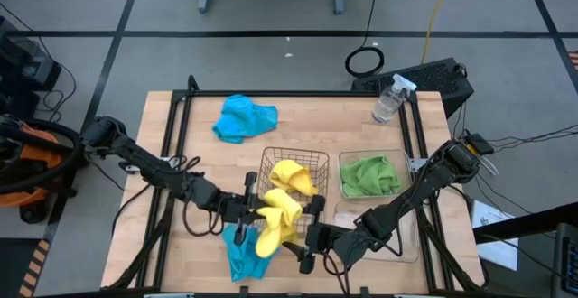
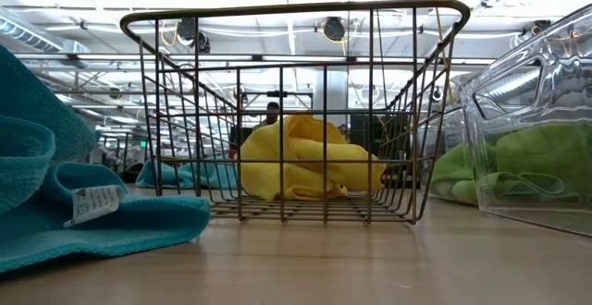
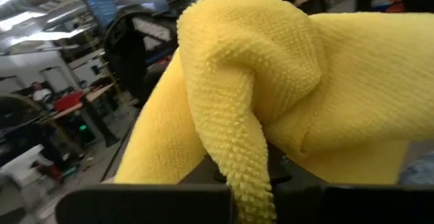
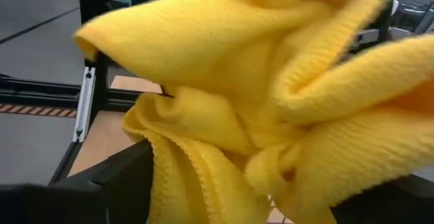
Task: Sort microfiber towel by color & place in baskets
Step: Put the yellow microfiber cloth into the wire basket
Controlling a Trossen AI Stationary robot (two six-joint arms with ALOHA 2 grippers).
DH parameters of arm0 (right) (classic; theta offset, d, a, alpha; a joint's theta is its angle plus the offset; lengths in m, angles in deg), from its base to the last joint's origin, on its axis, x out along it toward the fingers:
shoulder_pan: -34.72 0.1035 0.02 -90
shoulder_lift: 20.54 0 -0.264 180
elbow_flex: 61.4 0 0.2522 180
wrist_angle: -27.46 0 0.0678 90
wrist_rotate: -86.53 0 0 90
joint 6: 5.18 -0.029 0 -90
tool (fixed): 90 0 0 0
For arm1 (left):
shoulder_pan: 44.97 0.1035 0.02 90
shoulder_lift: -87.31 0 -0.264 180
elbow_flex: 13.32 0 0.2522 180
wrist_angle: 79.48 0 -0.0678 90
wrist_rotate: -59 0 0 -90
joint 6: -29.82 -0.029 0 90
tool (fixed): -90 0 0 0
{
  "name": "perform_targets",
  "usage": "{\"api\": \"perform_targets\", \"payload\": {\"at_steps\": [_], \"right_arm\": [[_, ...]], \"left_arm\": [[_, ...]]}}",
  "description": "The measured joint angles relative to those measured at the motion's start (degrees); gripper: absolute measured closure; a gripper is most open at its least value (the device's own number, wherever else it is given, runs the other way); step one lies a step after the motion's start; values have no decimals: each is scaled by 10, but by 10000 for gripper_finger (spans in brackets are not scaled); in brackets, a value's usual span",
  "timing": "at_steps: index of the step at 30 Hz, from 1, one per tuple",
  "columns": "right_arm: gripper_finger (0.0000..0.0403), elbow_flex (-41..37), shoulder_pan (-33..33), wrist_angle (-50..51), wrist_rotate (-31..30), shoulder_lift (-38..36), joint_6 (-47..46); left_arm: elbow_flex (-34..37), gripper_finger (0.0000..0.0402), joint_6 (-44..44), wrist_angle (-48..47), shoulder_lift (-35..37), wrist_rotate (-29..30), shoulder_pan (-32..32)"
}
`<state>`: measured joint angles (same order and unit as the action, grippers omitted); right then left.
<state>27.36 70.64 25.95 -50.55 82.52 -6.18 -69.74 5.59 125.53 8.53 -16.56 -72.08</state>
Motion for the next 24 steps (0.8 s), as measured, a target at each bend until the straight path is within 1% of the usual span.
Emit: {"api": "perform_targets", "payload": {"at_steps": [3,7,11,14,16,19,23,24], "right_arm": [[64,0,0,-1,6,0,0],[95,0,-3,-4,4,0,0],[146,0,-12,-4,6,0,0],[194,0,-20,-4,10,0,0],[229,0,-23,-4,11,0,1],[290,0,-22,-3,11,0,6],[374,0,-20,3,10,0,25],[386,0,-19,5,9,0,33]], "left_arm": [[0,391,3,0,0,5,8],[0,391,15,0,1,-5,16],[0,391,18,-1,1,-14,16],[0,390,39,-1,1,-40,18],[0,383,54,-3,1,-56,18],[0,351,74,-7,1,-67,18],[-1,286,89,-14,1,-66,23],[-1,268,89,-15,1,-65,24]]}}
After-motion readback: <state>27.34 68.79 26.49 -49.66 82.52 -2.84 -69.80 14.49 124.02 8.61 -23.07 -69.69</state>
